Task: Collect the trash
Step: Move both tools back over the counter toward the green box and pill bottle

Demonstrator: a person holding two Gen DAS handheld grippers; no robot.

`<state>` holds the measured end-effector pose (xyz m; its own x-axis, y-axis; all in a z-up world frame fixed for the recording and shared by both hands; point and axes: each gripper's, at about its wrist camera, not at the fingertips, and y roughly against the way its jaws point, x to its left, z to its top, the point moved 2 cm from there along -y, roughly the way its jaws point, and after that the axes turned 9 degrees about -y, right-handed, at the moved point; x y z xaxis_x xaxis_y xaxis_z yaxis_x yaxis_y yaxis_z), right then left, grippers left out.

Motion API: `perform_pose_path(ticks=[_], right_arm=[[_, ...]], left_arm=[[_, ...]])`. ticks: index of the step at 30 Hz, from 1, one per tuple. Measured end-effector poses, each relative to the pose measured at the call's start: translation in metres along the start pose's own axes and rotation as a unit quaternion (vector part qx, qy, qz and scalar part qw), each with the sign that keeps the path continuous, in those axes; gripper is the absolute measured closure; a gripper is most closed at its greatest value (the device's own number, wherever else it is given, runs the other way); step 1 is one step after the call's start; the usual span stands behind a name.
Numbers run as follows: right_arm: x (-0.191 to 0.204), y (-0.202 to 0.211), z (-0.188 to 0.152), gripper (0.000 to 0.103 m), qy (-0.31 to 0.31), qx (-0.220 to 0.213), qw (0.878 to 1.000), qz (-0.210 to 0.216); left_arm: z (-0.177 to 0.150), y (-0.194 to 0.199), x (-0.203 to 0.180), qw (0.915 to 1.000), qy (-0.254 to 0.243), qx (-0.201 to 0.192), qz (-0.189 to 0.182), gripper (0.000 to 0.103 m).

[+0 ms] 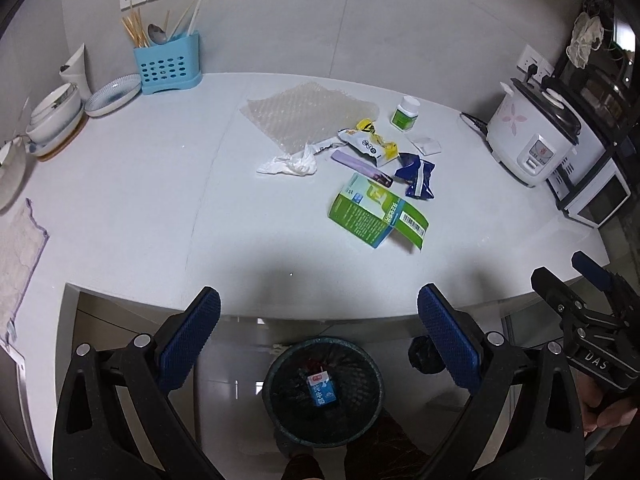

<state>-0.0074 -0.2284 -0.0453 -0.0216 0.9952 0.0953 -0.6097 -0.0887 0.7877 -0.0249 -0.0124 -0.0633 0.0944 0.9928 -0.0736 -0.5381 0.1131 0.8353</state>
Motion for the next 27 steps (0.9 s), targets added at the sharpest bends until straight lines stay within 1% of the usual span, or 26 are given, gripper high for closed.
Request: perform_pose_path(ticks=[7, 11, 14, 18, 24, 27], right_arm=[[-0.021, -0.035, 0.038, 0.008, 0.014, 0.003, 1.000, 0.016], [-0.034, -0.059, 0.062, 0.008, 0.026, 0.010, 0.999, 0.027], [-0.041, -0.078, 0.079, 0.008, 0.038, 0.013, 0.999, 0.036], [-0.050, -0.105, 0.107, 0.008, 0.055, 0.018, 0.997, 0.048], [-0.060, -0.140, 0.144, 0.008, 0.077, 0.023, 0.995, 0.067], [-0.060, -0.155, 0.160, 0.008, 0.086, 0.026, 0.993, 0.078]], left_arm=[[0.029, -0.029, -0.018, 0.9994, 0.018, 0.023, 0.020, 0.006], [0.046, -0.055, -0.025, 0.9974, 0.046, 0.046, 0.032, 0.006], [0.057, -0.074, -0.029, 0.9954, 0.065, 0.061, 0.035, 0.007], [0.073, -0.098, -0.034, 0.9921, 0.088, 0.073, 0.051, 0.007], [0.090, -0.123, -0.045, 0.9866, 0.114, 0.091, 0.073, 0.006], [0.095, -0.135, -0.047, 0.9822, 0.131, 0.103, 0.086, 0.006]])
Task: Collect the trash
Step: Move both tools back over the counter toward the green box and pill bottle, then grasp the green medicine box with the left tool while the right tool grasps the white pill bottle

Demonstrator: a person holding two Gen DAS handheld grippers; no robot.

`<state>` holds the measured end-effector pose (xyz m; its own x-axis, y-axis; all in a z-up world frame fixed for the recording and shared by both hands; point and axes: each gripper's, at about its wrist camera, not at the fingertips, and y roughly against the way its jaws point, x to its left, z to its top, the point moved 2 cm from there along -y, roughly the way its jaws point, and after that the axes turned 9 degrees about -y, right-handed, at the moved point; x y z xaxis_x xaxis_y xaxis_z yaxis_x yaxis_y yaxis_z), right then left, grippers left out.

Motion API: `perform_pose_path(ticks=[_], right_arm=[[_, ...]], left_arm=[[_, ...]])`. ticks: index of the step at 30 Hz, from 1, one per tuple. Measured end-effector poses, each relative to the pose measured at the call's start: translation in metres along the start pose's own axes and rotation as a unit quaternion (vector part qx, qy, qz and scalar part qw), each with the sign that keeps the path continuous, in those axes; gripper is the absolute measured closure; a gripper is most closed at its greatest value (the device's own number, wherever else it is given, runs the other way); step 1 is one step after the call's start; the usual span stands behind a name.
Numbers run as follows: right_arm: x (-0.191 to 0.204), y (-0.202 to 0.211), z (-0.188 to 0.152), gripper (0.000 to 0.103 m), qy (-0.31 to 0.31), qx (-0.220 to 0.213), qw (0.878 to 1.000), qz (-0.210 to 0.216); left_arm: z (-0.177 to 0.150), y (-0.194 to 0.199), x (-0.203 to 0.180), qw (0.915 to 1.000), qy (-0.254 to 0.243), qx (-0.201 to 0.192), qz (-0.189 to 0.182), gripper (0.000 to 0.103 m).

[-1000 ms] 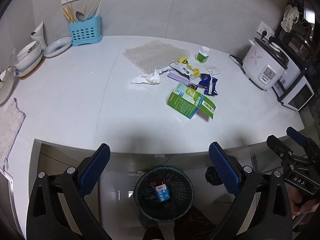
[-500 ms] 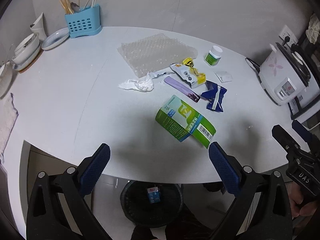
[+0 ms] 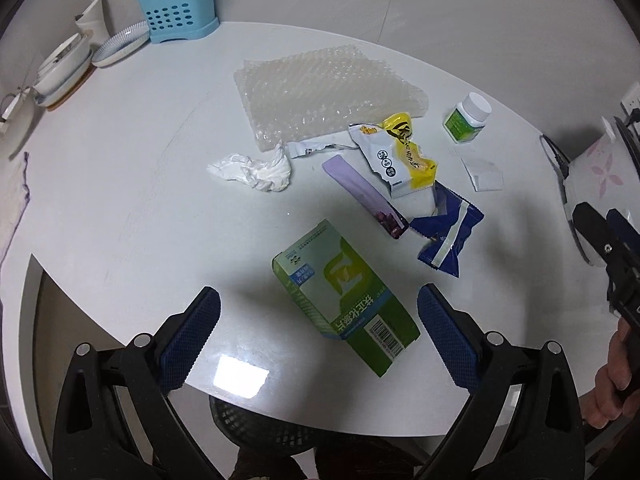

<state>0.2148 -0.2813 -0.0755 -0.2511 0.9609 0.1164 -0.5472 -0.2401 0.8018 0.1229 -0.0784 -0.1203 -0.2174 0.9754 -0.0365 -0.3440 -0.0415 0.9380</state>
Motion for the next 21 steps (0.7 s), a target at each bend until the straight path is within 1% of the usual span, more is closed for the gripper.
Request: perform_pose_path(ticks=[2, 3, 6, 16, 21], right_arm=[[-0.001, -0.011, 0.011, 0.008, 0.010, 0.002, 1.000, 0.007], [-0.002, -0.016, 0.016, 0.008, 0.013, 0.003, 1.000, 0.009], [-0.003, -0.034, 0.029, 0.010, 0.024, 0.008, 0.999, 0.020], [0.000, -0.083, 0.059, 0.011, 0.048, 0.024, 0.998, 0.045], [0.006, -0.111, 0.071, 0.015, 0.062, 0.036, 0.996, 0.049]], left_arm=[[0.002, -0.008, -0.002, 0.9997, 0.010, 0.012, 0.017, 0.006], [0.002, -0.011, -0.002, 0.9995, 0.017, 0.017, 0.020, 0.006], [0.003, -0.021, -0.001, 0.9983, 0.044, 0.034, 0.019, 0.006], [0.004, -0.049, -0.005, 0.9920, 0.094, 0.070, 0.045, 0.006], [0.003, -0.058, 0.000, 0.9884, 0.114, 0.083, 0.057, 0.007]])
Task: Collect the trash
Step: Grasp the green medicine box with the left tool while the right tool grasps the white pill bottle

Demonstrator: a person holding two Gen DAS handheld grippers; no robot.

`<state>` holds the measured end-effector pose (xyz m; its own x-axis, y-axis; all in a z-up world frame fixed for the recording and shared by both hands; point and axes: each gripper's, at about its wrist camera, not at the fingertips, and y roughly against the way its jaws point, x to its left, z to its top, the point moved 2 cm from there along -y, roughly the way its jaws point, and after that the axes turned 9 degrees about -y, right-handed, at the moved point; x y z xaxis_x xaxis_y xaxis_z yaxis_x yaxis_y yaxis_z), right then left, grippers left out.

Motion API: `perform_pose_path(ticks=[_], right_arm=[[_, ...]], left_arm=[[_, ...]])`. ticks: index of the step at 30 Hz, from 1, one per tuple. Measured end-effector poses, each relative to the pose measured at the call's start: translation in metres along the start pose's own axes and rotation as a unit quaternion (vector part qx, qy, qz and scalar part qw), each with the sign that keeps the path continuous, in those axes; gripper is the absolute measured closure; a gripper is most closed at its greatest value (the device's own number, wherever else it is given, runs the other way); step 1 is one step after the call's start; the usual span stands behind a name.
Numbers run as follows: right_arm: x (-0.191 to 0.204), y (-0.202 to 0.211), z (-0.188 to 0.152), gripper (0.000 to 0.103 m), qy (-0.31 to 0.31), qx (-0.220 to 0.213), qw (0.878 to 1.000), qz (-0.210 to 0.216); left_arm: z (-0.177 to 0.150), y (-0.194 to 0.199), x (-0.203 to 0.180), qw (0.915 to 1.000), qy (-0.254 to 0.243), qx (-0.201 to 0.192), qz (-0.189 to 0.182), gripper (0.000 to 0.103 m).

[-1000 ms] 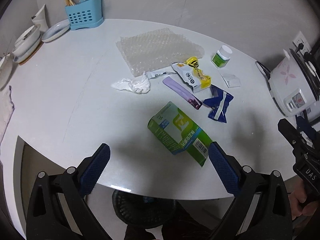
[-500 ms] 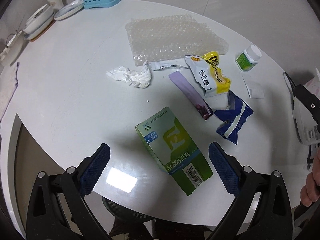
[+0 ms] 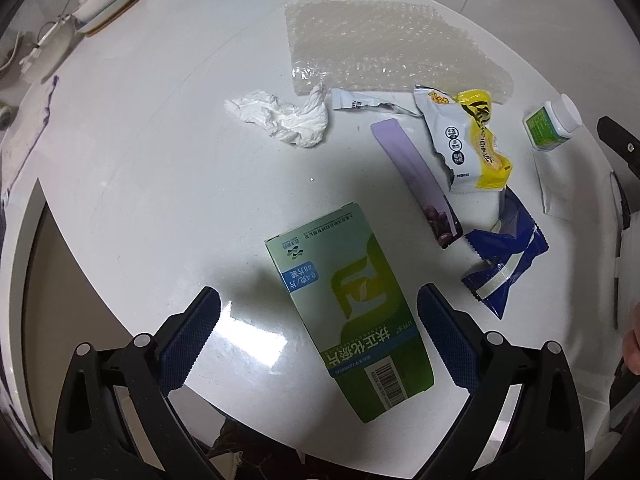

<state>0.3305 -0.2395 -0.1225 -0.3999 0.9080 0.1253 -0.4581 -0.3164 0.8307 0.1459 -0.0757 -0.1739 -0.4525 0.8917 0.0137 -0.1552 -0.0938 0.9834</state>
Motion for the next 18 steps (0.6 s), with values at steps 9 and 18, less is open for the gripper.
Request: perform_pose_path(ticks=[9, 18], right_arm=[[0.000, -0.050, 0.013, 0.028, 0.023, 0.031, 0.999, -0.003], [-0.005, -0.076, 0.018, 0.036, 0.025, 0.054, 0.998, -0.006]], left_arm=[[-0.001, -0.016, 0.010, 0.9995, 0.021, 0.020, 0.011, 0.009], [0.003, -0.024, 0.006, 0.9989, 0.024, 0.039, 0.004, 0.046]])
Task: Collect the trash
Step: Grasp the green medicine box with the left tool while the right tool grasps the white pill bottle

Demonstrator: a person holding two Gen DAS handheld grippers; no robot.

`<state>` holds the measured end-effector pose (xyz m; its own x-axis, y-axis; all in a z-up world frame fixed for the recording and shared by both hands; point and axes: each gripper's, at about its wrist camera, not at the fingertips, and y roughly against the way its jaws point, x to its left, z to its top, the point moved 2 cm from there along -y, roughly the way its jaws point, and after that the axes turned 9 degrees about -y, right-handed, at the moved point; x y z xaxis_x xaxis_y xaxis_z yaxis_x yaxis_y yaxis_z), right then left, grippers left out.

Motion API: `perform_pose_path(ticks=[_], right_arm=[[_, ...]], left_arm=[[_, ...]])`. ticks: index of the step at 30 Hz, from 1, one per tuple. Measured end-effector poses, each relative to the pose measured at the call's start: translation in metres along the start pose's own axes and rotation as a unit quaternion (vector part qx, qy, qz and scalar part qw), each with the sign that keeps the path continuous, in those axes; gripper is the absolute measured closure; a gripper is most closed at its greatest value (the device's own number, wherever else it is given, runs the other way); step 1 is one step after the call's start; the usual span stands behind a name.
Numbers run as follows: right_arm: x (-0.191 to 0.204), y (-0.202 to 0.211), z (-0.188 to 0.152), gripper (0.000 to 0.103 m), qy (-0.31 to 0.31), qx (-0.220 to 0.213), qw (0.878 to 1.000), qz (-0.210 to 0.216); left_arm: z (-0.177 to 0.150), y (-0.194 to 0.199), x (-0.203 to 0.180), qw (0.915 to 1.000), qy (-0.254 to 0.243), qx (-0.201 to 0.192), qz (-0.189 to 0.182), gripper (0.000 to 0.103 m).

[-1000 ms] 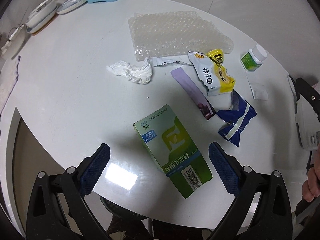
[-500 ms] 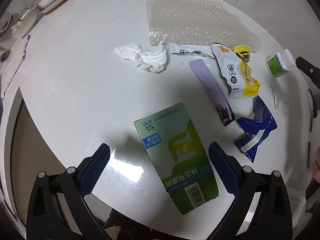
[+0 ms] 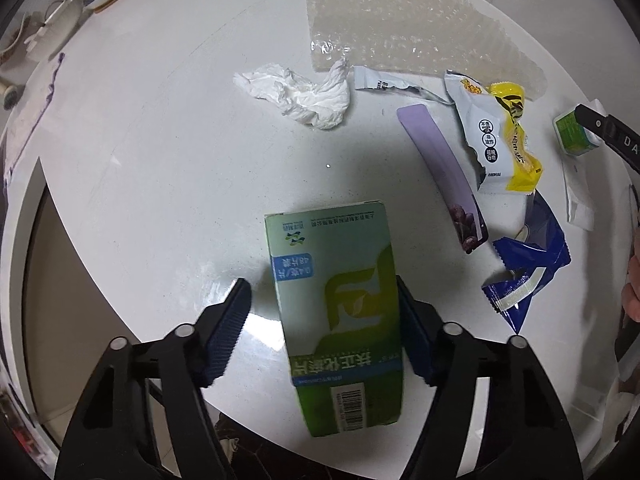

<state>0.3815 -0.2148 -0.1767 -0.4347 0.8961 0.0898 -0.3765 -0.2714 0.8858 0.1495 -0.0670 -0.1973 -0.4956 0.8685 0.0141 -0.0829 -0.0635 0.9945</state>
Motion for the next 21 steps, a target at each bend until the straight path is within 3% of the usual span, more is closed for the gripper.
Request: perform_pose_path(ticks=[1, 4, 10, 11, 21], right_arm=[[-0.001, -0.001, 0.000, 0.036, 0.000, 0.002, 1.000, 0.002], [-0.003, -0.005, 0.001, 0.037, -0.002, 0.011, 1.000, 0.002], [-0.003, -0.016, 0.001, 0.053, -0.007, 0.036, 0.999, 0.005], [-0.003, -0.017, 0.001, 0.062, -0.008, 0.037, 0.999, 0.005], [0.005, 0.006, 0.003, 0.063, -0.006, 0.004, 1.000, -0.008]], left_arm=[[0.003, -0.002, -0.003, 1.0000, -0.003, 0.003, -0.005, 0.055], [0.000, 0.000, -0.006, 0.9999, -0.006, 0.000, -0.009, 0.057], [-0.004, 0.012, -0.012, 0.9997, -0.017, -0.015, -0.006, 0.057], [-0.003, 0.014, -0.011, 0.9997, -0.018, -0.017, -0.005, 0.057], [-0.001, 0.036, 0.005, 0.9988, -0.029, -0.039, -0.002, 0.057]])
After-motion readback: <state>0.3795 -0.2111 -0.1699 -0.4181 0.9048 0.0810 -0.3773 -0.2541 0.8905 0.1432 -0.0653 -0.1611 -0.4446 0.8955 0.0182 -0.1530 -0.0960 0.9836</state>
